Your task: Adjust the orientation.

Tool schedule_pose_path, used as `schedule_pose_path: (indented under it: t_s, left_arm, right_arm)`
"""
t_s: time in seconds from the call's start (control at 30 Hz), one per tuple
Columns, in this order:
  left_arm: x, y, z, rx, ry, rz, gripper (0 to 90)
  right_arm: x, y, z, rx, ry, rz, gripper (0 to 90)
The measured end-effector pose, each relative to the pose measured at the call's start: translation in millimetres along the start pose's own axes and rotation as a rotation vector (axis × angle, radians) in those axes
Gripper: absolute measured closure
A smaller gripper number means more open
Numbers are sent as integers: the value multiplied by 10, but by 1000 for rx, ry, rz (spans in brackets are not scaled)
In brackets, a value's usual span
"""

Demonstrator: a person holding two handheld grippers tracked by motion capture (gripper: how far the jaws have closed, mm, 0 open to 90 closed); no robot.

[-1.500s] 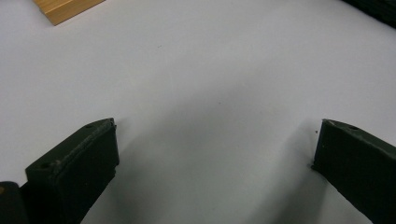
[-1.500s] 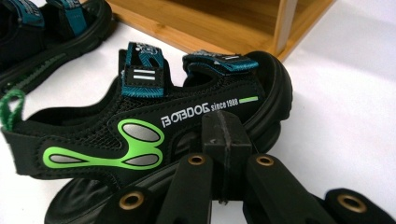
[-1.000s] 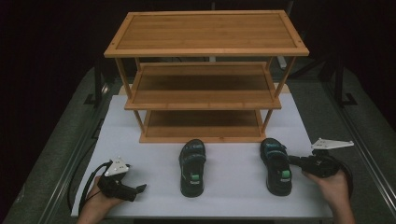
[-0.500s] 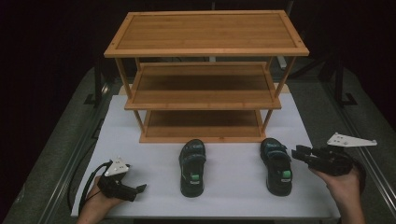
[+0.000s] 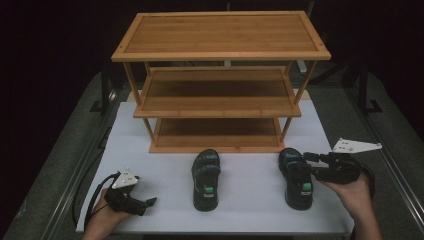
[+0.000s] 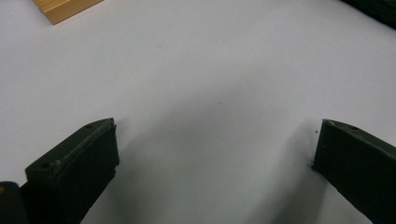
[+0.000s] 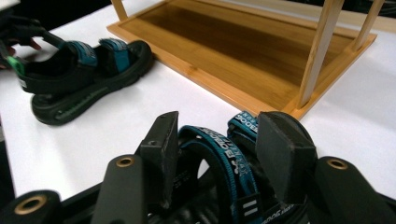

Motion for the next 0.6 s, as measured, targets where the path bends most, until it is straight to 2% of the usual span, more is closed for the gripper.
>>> schedule_pose_path:
  t_s: [0.2, 0.33, 0.37, 0.4, 0.5, 0.6]
  left_arm:
    - [0, 0, 0, 0, -1, 0, 0]
    - [-1, 0, 0, 0, 0, 0, 0]
    - [-1, 0, 0, 0, 0, 0, 0]
    - [0, -1, -1, 2, -1, -2, 0]
    - [-1, 0, 0, 0, 0, 1, 0]
    - [0, 0, 0, 0, -1, 0, 0]
  right_arm:
    - [53, -143, 89, -38, -8, -28, 496]
    - [44, -211, 138, -58, -2, -88, 572]
    - [44, -211, 138, -58, -2, -88, 572]
    - [52, -208, 142, -59, -1, -89, 620]
    - [48, -202, 150, -63, 7, -85, 663]
    - [48, -190, 150, -63, 8, -84, 666]
Point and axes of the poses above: each handheld gripper's, and its own axes: y roughly backward along the jaws, z roughly out of its underside, x roughly to its right, the point moved 9 cm from there along -y, roughly forward along the jaws, and after that the axes turned 4 degrees about -x, right-handed, at the moved point
